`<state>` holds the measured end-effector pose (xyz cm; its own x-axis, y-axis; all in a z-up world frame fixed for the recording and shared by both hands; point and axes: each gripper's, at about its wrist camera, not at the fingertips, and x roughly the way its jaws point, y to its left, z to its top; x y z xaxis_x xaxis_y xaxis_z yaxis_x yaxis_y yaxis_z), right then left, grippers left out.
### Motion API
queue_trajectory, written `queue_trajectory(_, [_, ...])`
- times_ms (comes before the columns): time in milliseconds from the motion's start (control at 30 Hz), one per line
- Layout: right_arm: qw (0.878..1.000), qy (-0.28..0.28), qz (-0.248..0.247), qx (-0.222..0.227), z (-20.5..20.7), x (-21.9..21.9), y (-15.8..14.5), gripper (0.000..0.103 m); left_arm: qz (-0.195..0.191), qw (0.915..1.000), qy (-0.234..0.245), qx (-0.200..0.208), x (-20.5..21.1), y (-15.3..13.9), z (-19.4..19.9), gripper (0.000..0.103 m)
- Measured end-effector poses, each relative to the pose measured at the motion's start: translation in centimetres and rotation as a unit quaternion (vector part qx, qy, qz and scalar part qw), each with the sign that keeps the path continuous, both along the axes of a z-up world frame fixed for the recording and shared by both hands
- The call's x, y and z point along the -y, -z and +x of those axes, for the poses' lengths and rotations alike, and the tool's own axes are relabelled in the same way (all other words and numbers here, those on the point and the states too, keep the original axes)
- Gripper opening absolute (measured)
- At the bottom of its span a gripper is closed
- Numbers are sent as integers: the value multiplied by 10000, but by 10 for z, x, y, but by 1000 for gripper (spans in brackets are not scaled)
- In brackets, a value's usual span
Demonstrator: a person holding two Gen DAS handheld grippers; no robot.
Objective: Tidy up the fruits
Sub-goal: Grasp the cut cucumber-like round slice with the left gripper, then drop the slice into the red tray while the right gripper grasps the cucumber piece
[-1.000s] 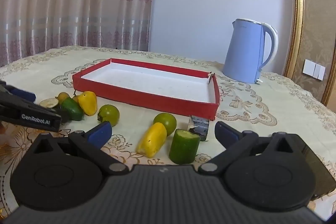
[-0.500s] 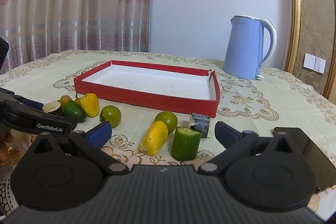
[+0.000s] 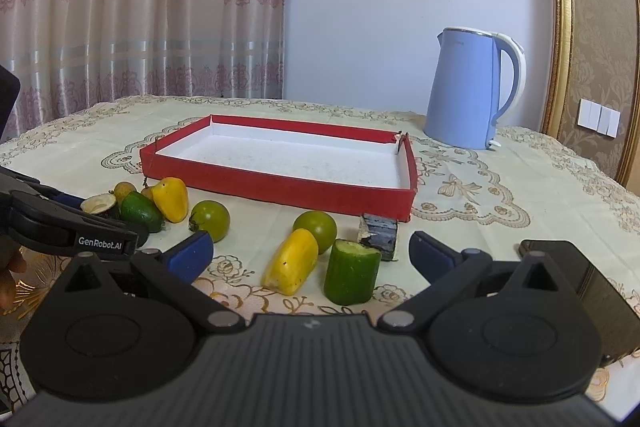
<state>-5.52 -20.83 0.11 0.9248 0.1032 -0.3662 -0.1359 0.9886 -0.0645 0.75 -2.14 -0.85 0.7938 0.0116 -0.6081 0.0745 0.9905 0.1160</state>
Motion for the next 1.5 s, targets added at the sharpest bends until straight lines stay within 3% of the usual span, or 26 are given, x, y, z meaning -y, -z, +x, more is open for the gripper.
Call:
queue_trajectory(267, [10000,6,1,3,0,1,0,103,148,9998,-41,124,3,-1,-2,45])
queue_trajectory(367, [10000,2,10,7,-1,1,0,103,277,9994,-162,150,2,-2,-2,32])
queue_trajectory(533, [10000,7,34,33,-2,3,-1,103,102,9998,-195,7,-3,-4,-1,32])
queue_trajectory(1067, [10000,8,52,78,-4,7,-3,103,56,9996,-264,63,-4,-13,-10,32])
queue_trajectory(1267, [9999,54,24,112,-4,9,-5,103,76,9991,-313,276,-11,-29,-17,32])
queue_trajectory(1500, [9994,290,177,72,2,28,-5,96,145,9955,-393,856,-24,-76,1,32])
